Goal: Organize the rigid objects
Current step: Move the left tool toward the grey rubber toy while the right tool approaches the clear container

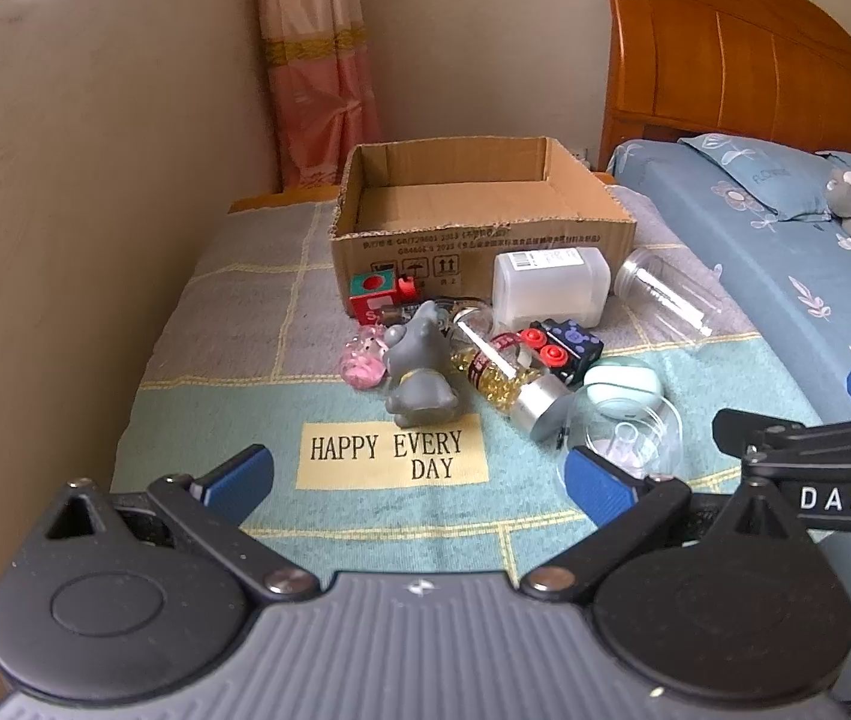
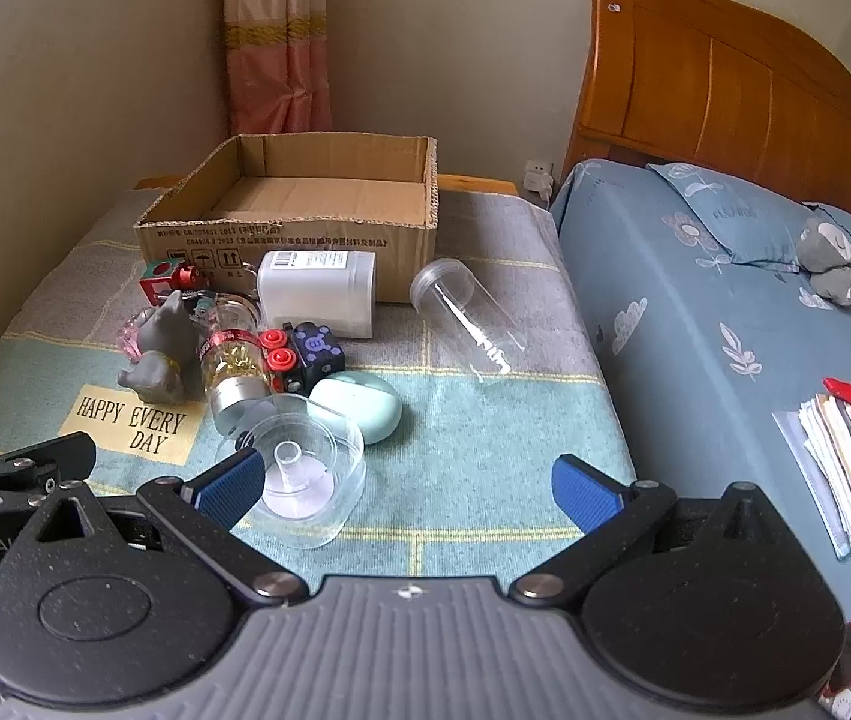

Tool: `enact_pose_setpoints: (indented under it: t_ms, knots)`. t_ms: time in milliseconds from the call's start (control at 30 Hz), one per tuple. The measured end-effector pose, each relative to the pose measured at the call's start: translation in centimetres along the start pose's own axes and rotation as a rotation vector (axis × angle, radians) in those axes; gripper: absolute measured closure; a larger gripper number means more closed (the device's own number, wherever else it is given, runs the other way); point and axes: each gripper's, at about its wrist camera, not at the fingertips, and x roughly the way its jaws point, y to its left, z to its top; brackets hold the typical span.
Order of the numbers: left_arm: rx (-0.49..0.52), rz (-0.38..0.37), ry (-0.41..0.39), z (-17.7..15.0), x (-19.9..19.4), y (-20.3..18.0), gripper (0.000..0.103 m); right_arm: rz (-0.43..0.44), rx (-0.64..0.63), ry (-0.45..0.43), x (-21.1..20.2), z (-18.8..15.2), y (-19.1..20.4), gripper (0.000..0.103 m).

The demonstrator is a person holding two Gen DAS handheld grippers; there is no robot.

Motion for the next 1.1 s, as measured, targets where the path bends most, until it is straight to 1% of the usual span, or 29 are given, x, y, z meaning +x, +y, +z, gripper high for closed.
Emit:
enact_pose_setpoints:
  t_ms: [67, 233, 400, 633, 800, 1100]
  knots:
    - [0.002, -0.001, -0.003, 0.1, 0.2, 0.2, 0.001, 0.016, -0.005, -0.01, 0.2, 0.0, -0.1, 0.0]
    - [0.0, -0.008, -0.008, 0.1, 0.8, 0.8, 0.001, 0.093, -0.018, -0.031, 1.3, -0.4, -0.5, 0.0]
    - [-0.004, -0.022, -0.015, 0.1, 1.5, 1.5, 0.001, 0.128, -0.051, -0.01, 3.1, -1.3, -0.4, 0.0]
    - [0.012, -0.028, 0.003, -0.1, 3.1, 1.9, 0.001, 0.196, -0.114, 0.014, 5.5, -2.2, 0.9, 0.0]
    - [0.013, -0.033, 0.012, -0.1, 4.0, 2.3, 0.001, 0.212, -0.142, 0.049, 7.5, -2.1, 2.2, 0.0]
    - [0.033, -0.027, 0.017, 0.4, 5.3, 2.5, 0.001, 0.203, -0.124, 0.062, 9.7, -1.5, 3.2, 0.0]
